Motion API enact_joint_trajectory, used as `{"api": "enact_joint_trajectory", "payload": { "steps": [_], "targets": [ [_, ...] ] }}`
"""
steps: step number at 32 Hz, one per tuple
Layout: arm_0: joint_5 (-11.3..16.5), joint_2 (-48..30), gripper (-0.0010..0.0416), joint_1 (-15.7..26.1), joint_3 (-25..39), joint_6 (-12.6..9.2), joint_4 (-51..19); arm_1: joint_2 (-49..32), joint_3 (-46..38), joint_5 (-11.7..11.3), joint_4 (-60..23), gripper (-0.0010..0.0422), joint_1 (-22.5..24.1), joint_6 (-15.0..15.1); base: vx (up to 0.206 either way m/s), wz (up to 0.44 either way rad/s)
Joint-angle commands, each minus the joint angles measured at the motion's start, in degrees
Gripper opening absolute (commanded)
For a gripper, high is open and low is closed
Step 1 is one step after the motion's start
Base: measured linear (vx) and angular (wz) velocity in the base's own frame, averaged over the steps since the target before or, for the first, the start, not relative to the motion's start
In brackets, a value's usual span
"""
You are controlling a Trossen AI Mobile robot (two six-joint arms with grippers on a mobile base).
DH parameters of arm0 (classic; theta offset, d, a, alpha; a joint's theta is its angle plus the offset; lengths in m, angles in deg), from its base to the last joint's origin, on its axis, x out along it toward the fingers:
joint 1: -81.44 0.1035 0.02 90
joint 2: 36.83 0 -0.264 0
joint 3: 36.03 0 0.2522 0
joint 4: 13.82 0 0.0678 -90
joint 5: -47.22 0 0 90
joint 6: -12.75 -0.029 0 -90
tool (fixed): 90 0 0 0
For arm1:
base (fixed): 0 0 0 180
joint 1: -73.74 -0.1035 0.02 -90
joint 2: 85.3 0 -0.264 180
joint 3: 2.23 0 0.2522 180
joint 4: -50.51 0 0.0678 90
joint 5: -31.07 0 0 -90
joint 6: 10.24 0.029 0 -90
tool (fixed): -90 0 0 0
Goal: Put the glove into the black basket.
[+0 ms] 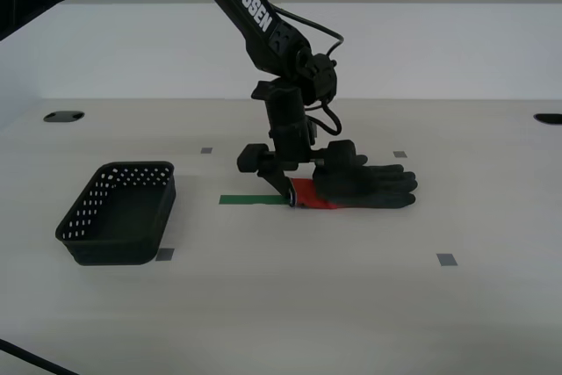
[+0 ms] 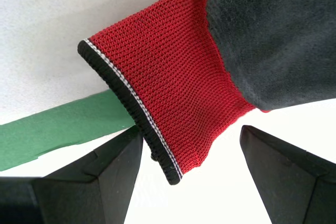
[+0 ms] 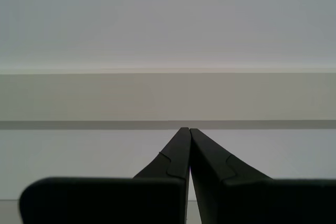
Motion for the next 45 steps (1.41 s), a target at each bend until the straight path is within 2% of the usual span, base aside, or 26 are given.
{"api": "enact_joint_trajectory", "payload": {
  "steps": [1, 3, 4, 5, 8, 9, 12, 20, 26, 29, 32, 40, 45],
  "targets": [
    [0.0, 0.0, 0.0001, 0.0, 0.1, 0.0, 0.3, -0.1, 0.0, -0.7, -0.7, 0.0244, 0.1, -0.2, 0.0, 0.0],
    [0.0, 0.0, 0.0, 0.0, 0.1, 0.0, 0.2, -0.1, 0.0, -2.0, -0.6, 0.0218, 0.2, -0.1, 0.0, 0.0],
    [0.0, 0.0, 0.0, 0.0, 0.1, 0.0, 0.3, -0.1, 0.0, -2.1, -0.5, 0.0156, 0.3, -0.1, 0.0, 0.0],
    [0.0, 0.0, 0.0001, 0.0, 0.1, 0.0, 0.2, -0.1, 0.0, -2.1, -0.4, 0.0116, 0.3, -0.1, 0.0, 0.0],
    [0.0, 0.0, 0.0001, 0.0, 0.1, 0.0, 0.3, -0.1, 0.0, -1.6, 0.7, 0.002, 0.4, 0.8, 0.0, 0.0],
    [0.0, 0.0, 0.0001, 0.0, 0.1, 0.0, 0.2, -0.1, 0.0, -1.5, 0.9, 0.0005, 0.4, 1.0, 0.0, 0.0],
    [0.0, 0.0, 0.0001, 0.0, 0.1, 0.0, 0.3, -0.1, 0.0, -1.4, 1.0, -0.0004, 0.4, 1.9, 0.0, 0.0],
    [0.0, 0.0, 0.0001, 0.0, 0.1, 0.0, 0.3, 0.0, -0.2, -1.4, -1.0, -0.0002, 0.4, 8.5, 0.0, 0.0],
    [0.0, 0.0, 0.0001, 0.0, 0.1, 0.0, 0.3, 2.0, -0.2, -1.5, -5.0, -0.0002, 0.4, 17.1, 0.0, 0.0],
    [0.0, 0.0, 0.0001, 0.0, 0.1, 0.0, 0.2, 4.3, -0.2, -1.6, -5.2, -0.0002, 0.3, 18.7, 0.0, 0.0],
    [0.0, 0.0, 0.0001, 0.0, 0.1, 0.0, 0.2, 7.9, -0.1, -1.8, -5.5, -0.0001, 0.3, 21.9, 0.0, 0.0],
    [0.0, 0.0, 0.0, 0.0, 0.1, 0.0, 0.3, 13.3, 0.0, -1.9, -10.8, -0.0001, 0.0, 26.4, 0.0, 0.0],
    [0.0, 0.0, 0.0001, 0.0, 0.1, 0.0, 0.2, 14.2, 0.0, -1.9, -13.4, -0.0001, -0.2, 27.7, 0.0, 0.0]
  ]
}}
